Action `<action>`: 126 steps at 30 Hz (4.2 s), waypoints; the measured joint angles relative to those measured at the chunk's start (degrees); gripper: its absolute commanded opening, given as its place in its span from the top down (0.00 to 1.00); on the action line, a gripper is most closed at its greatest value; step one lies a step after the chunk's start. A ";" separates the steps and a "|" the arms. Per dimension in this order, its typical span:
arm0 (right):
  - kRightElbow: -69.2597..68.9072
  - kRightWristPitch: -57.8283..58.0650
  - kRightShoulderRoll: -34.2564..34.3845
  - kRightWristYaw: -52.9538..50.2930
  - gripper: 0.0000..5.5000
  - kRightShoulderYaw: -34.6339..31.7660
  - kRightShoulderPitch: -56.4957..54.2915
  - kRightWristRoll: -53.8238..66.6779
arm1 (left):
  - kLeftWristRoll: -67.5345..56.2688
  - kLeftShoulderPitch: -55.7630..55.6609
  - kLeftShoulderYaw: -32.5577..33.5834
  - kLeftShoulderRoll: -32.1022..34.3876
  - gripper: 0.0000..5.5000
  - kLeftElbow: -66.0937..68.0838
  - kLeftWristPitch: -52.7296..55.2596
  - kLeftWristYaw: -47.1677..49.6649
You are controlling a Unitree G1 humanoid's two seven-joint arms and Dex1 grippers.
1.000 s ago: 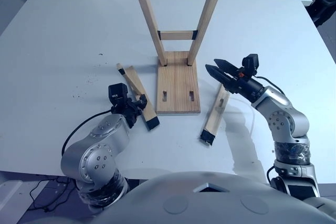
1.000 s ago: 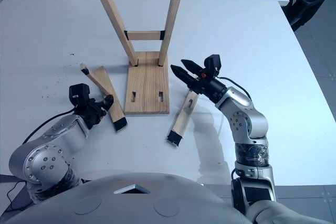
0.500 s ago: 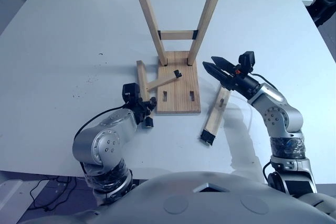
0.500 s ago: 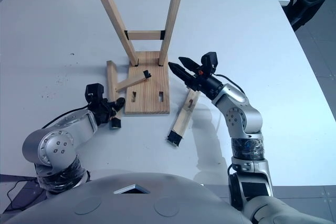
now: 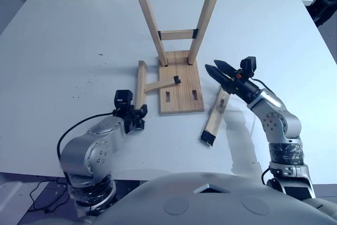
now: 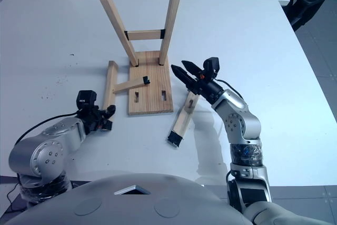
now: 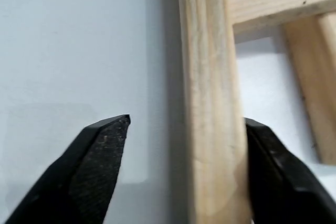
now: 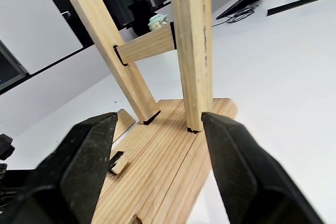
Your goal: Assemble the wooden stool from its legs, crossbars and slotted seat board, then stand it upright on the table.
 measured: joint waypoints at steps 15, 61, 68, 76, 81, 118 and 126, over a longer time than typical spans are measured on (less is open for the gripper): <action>-8.22 -0.52 -1.54 -5.43 0.47 -8.49 -3.76 4.62 | 0.10 -1.64 1.26 14.02 0.80 12.12 -18.03 -12.63; 37.80 49.25 -14.15 31.36 0.47 -5.23 -77.48 27.32 | -89.95 -25.06 2.40 5.27 0.80 9.40 -51.18 -10.56; 42.70 51.62 -9.75 38.28 0.47 -4.17 -81.98 26.21 | -89.95 -22.66 -1.63 6.94 0.80 9.41 -51.22 -14.09; 47.14 50.71 -6.71 40.32 0.47 -10.81 -85.12 27.06 | -89.95 -23.29 -6.35 4.65 0.80 7.93 -53.04 -16.03; 48.06 51.68 -4.21 34.61 0.47 -19.22 -84.46 31.59 | -89.87 -26.08 -9.41 0.02 0.80 6.92 -55.17 -14.26; 47.24 55.79 4.81 35.89 0.47 -19.18 -80.01 36.48 | -90.07 -22.49 -12.62 2.06 0.80 6.97 -56.19 -16.68; 43.50 57.07 4.49 36.03 0.55 -18.89 -79.77 36.58 | -90.06 -20.31 -12.59 4.60 0.80 7.68 -54.13 -19.04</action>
